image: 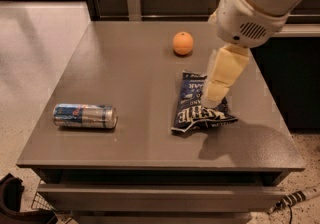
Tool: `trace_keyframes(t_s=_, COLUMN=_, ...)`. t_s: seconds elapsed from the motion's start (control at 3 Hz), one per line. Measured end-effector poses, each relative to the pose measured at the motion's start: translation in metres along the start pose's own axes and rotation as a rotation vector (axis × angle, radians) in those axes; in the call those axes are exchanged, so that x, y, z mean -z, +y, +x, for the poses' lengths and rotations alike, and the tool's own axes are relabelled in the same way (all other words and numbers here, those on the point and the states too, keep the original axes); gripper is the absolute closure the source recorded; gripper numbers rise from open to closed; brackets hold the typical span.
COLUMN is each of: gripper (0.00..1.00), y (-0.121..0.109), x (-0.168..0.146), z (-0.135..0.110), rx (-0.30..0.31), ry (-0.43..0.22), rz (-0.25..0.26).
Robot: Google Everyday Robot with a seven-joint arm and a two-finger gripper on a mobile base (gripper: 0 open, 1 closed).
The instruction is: Place redbull can upright
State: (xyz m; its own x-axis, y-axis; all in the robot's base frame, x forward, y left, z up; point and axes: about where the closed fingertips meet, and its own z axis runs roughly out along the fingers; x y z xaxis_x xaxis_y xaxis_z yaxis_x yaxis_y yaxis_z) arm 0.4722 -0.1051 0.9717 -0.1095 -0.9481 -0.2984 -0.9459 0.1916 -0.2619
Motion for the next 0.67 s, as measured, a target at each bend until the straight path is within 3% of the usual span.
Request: trace_keyframes(t_s=0.67, gripper=0.00, y=0.026, x=-0.048, z=-0.083, rx=0.076, ry=0.044, rz=-0.128)
